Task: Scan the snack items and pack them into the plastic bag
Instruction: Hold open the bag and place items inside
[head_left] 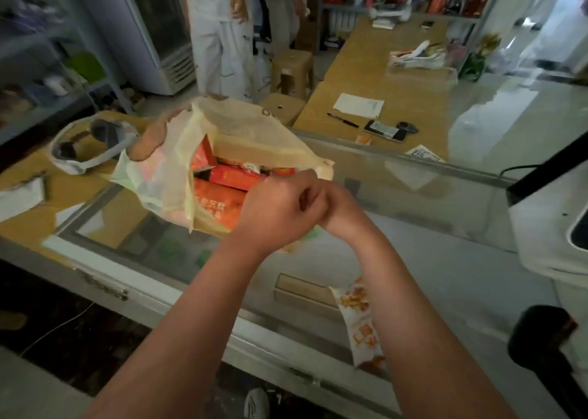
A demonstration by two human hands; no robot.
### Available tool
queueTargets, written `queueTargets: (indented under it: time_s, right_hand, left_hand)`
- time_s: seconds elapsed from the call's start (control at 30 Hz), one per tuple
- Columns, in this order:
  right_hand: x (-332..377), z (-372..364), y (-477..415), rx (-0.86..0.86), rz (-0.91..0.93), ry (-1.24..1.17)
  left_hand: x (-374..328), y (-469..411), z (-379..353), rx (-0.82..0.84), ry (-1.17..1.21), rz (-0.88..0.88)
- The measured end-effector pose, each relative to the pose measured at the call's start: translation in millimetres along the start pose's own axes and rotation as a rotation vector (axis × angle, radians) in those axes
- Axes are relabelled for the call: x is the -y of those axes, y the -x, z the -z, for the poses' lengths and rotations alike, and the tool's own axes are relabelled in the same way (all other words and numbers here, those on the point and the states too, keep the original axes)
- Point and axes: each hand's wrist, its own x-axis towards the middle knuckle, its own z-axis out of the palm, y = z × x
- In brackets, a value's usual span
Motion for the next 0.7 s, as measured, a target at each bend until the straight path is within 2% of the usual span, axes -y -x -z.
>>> queueTargets:
  time_s: [0.07, 0.2, 0.23, 0.3, 0.43, 0.53, 0.7]
  right_hand:
    - [-40.7, 7.2, 20.5, -0.072, -0.119, -0.064]
    - [-96.8, 17.2, 61.7, -0.048, -0.267, -0.019]
    - [-105.5, 19.4, 71.5, -0.048, -0.276, -0.01]
    - [-117.3, 21.0, 88.1, -0.052, -0.308, -0.017]
    - [-132.0, 15.6, 110.3, 0.044, -0.422, -0.037]
    - [-133.2, 3.0, 123.6, 0.124, -0.395, -0.035]
    - [-124.4, -24.9, 132.0, -0.043, -0.323, -0.235]
  left_hand:
    - [-10.3, 1.9, -25.2, 0.286, -0.041, 0.077]
    - [-20.4, 12.0, -72.9, 0.95, -0.22, 0.362]
    - [-23.5, 16.7, -81.7, 1.072, -0.242, 0.401]
    - [-26.4, 27.9, -96.9, 1.185, -0.254, 0.452]
    - [-31.3, 39.8, -113.7, 1.179, -0.172, 0.604]
    - [-38.6, 41.7, -118.8, 1.104, -0.103, 0.699]
    - [-46.9, 53.6, -126.8, 0.758, 0.162, 0.714]
